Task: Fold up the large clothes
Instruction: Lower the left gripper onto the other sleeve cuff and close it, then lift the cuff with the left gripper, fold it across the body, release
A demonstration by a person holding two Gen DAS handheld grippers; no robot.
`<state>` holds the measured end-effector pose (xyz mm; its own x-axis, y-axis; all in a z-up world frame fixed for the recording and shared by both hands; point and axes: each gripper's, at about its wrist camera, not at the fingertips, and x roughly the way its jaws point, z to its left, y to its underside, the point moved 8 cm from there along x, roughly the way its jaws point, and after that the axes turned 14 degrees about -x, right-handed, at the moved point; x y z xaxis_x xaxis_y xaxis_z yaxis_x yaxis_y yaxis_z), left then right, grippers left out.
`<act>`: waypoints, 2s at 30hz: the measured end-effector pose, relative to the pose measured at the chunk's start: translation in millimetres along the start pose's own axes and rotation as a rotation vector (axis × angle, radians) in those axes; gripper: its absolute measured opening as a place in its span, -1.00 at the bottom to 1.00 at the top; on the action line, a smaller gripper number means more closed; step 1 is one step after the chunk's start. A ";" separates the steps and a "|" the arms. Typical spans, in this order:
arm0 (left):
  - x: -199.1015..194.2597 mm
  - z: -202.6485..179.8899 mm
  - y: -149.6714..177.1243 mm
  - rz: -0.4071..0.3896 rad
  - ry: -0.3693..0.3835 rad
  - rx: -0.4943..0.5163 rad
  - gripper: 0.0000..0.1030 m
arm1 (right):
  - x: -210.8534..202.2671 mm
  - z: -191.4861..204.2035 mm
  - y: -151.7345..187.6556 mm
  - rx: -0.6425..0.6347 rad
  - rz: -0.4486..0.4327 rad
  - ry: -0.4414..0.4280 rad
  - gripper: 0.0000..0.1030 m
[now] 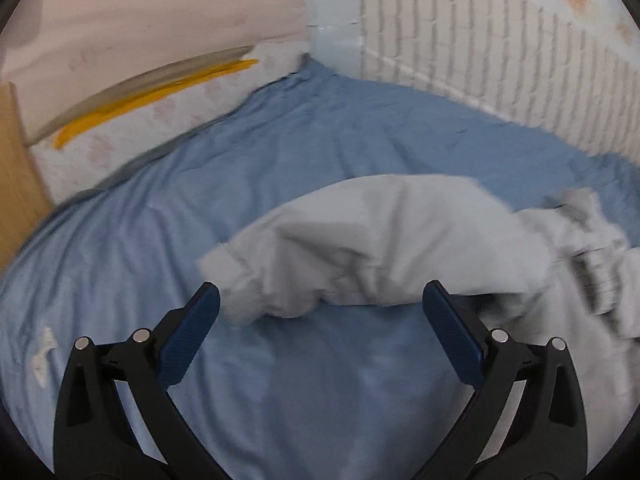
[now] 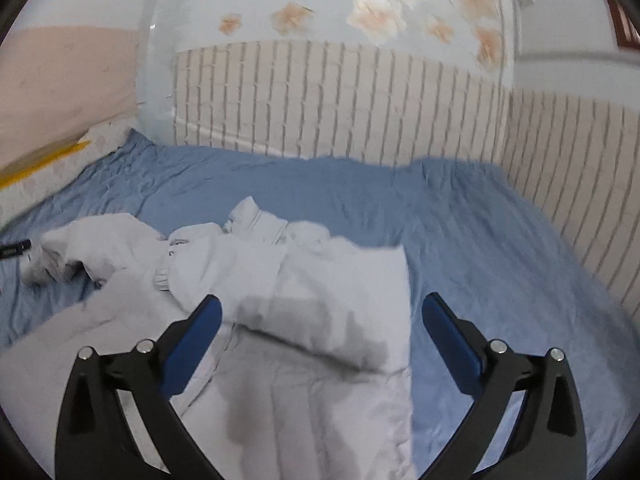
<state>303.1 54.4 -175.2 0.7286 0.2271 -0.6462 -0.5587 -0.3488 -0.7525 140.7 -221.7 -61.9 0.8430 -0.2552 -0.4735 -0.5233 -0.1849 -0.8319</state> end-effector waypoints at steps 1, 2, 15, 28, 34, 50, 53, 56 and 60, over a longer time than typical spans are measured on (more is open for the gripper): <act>6.4 7.4 1.9 0.008 -0.013 -0.012 0.94 | -1.4 1.4 0.2 -0.013 -0.001 0.006 0.94; 17.2 15.2 4.6 0.035 -0.013 -0.050 0.94 | -3.1 1.2 -0.9 -0.020 -0.004 0.005 0.95; 100.2 54.5 17.0 0.196 -0.052 -0.164 0.86 | 10.6 -5.8 10.8 0.053 0.058 -0.058 0.95; 105.1 60.5 -9.5 0.140 -0.018 -0.194 -0.77 | 21.7 -12.2 20.6 -0.043 0.096 0.006 0.95; 38.8 38.5 -61.4 -0.027 0.060 -0.185 -0.88 | 14.7 -29.5 16.2 0.022 0.078 0.000 0.95; -197.0 -235.6 -46.7 -0.187 0.511 0.286 -0.92 | -2.7 -102.0 14.5 0.250 0.023 0.033 0.95; -221.0 -308.4 -17.1 -0.152 0.594 0.375 -0.92 | -6.0 -123.8 23.0 0.319 0.031 0.044 0.95; -234.7 -363.6 22.8 -0.084 0.656 0.447 -0.92 | -3.1 -144.7 40.4 0.425 0.064 0.033 0.95; -238.5 -421.4 80.6 0.041 0.763 0.495 -0.45 | 2.5 -162.6 60.1 0.479 0.089 0.063 0.94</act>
<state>251.3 -411.1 -28.1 0.6708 -0.5013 -0.5466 -0.5678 0.1270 -0.8133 91.1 -387.7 -66.0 0.7809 -0.3097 -0.5425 -0.4640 0.2940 -0.8356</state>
